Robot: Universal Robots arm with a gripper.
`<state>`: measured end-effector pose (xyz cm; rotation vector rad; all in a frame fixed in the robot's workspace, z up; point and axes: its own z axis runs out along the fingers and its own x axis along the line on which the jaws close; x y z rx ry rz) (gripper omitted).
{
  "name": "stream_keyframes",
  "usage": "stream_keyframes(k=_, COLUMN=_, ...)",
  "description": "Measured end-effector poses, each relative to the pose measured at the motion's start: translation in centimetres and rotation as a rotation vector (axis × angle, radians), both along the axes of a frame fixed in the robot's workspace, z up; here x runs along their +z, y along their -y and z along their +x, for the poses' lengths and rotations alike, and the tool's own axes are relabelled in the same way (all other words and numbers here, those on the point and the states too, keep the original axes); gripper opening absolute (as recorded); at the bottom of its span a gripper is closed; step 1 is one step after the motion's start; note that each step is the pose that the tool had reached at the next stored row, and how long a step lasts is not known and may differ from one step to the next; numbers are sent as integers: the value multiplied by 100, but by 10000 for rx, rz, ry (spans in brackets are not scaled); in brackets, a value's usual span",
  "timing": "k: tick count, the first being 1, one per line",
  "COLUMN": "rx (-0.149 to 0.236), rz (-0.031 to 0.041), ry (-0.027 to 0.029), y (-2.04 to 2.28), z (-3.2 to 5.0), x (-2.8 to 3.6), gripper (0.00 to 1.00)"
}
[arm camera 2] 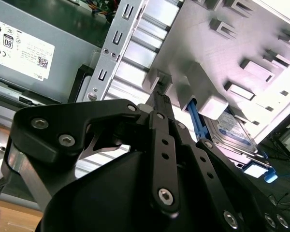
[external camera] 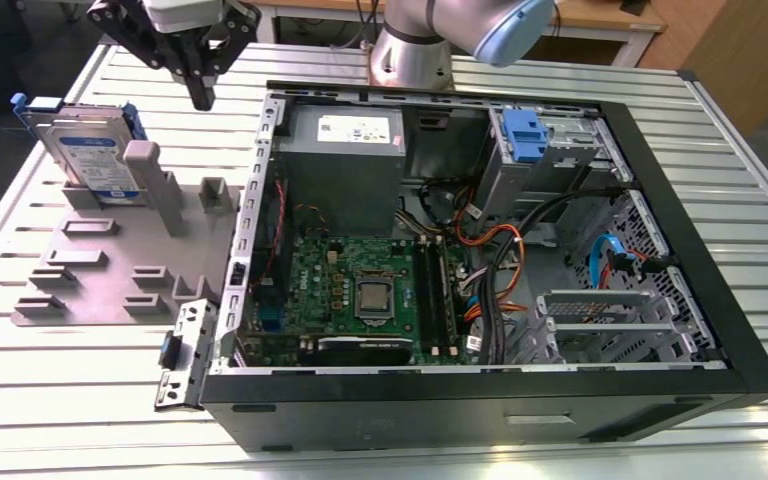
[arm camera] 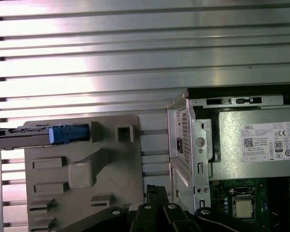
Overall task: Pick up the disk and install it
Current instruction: 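Reach for the disk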
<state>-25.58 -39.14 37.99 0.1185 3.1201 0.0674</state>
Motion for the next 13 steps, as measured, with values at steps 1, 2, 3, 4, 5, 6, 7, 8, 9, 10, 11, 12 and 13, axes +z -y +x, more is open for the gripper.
stream_keyframes(k=1, rx=0, rz=0, ry=0, y=0, z=-5, x=0, gripper=11)
stream_keyframes(k=2, rx=0, rz=0, ry=0, y=-1, z=-9, x=0, gripper=11)
stream_keyframes(k=3, rx=0, rz=0, ry=-1, y=-1, z=-13, x=0, gripper=11)
stream_keyframes(k=4, rx=1, rz=0, ry=-1, y=-1, z=-15, x=0, gripper=11)
stream_keyframes(k=5, rx=0, rz=0, ry=0, y=-2, z=-19, x=0, gripper=11)
stream_keyframes(k=6, rx=0, rz=-1, ry=-1, y=-2, z=-21, x=0, gripper=11)
stream_keyframes(k=7, rx=0, rz=0, ry=0, y=-2, z=-23, x=0, gripper=11)
stream_keyframes(k=8, rx=0, rz=0, ry=-1, y=-2, z=-24, x=0, gripper=11)
stream_keyframes(k=9, rx=0, rz=0, ry=0, y=-2, z=-25, x=-1, gripper=11)
stream_keyframes(k=10, rx=0, rz=0, ry=-1, y=-2, z=-25, x=0, gripper=11)
stream_keyframes(k=11, rx=0, rz=-1, ry=0, y=-2, z=-25, x=0, gripper=11)
stream_keyframes(k=12, rx=0, rz=0, ry=0, y=-2, z=-25, x=0, gripper=11)
stream_keyframes(k=13, rx=0, rz=0, ry=-1, y=-2, z=-26, x=0, gripper=11)
